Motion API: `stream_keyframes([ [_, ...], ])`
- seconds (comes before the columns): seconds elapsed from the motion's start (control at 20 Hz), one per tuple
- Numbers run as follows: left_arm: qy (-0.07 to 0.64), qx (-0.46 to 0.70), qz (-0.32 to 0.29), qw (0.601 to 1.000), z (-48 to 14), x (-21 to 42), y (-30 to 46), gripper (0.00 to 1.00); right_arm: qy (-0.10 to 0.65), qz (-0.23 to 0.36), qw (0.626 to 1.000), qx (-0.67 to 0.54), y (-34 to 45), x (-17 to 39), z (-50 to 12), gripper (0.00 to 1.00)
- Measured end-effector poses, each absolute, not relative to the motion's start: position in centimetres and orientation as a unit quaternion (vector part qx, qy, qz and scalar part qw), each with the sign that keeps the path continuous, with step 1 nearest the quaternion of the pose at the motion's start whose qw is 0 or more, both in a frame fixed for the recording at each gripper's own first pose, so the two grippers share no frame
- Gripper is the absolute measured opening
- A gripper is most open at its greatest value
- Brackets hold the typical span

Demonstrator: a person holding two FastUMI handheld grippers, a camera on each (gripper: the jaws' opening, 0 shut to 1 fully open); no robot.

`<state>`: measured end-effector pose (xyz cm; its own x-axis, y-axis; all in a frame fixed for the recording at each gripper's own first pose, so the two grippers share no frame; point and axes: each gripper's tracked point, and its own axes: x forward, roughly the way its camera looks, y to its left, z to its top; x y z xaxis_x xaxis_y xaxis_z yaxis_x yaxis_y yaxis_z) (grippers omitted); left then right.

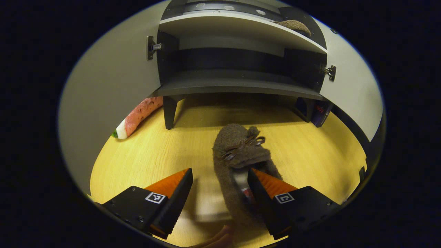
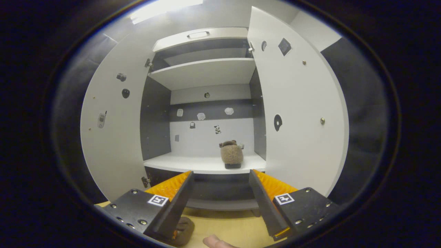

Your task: Grab one shoe with the right hand and put it into the shoe cabinet, grab the other shoe with the left hand and put it into the shoe cabinet; then close the right door with the right hand and the left door with the left hand.

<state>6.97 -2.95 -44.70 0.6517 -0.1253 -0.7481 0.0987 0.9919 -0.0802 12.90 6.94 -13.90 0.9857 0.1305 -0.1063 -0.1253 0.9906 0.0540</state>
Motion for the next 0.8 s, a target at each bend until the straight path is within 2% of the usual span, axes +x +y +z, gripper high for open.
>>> stream_keyframes([
  [0.15,0.391,-0.046,-0.066,0.917,-45.1,7.6,-3.0,0.93,0.062,0.066,0.996,0.027,7.0,12.7,-14.5,0.96],
  [0.2,0.386,-0.041,-0.067,0.919,-45.5,7.9,-2.9,0.85,0.062,0.067,0.995,0.028,7.2,12.7,-14.7,0.94],
  [0.25,0.388,-0.049,-0.070,0.918,-45.9,7.9,-3.4,0.77,0.062,0.068,0.995,0.028,7.3,12.6,-14.8,0.99],
  [0.35,0.399,-0.077,-0.080,0.910,-46.3,8.0,-4.5,0.50,0.064,0.069,0.995,0.023,7.3,12.3,-15.2,0.94],
  [0.4,0.402,-0.069,-0.066,0.911,-46.2,7.9,-4.2,0.37,0.065,0.069,0.995,0.022,7.3,12.2,-15.4,0.99],
  [0.45,0.400,-0.056,-0.054,0.913,-46.4,8.3,-3.6,0.24,0.068,0.070,0.995,0.021,7.4,12.1,-15.7,0.96],
  [0.5,0.397,-0.051,-0.051,0.915,-46.1,8.4,-3.7,0.06,0.070,0.072,0.995,0.020,7.6,11.9,-15.9,0.94],
  [0.55,0.398,-0.048,-0.053,0.915,-46.1,8.0,-3.7,0.04,0.073,0.073,0.994,0.020,7.6,11.7,-16.1,0.94],
  [0.6,0.395,-0.052,-0.052,0.916,-45.7,7.9,-3.8,0.03,0.075,0.072,0.994,0.020,7.5,11.6,-16.3,0.99],
  [0.8,0.361,-0.045,-0.043,0.930,-42.5,8.1,-3.5,0.02,0.079,0.073,0.994,0.025,7.1,11.0,-16.7,0.96],
])
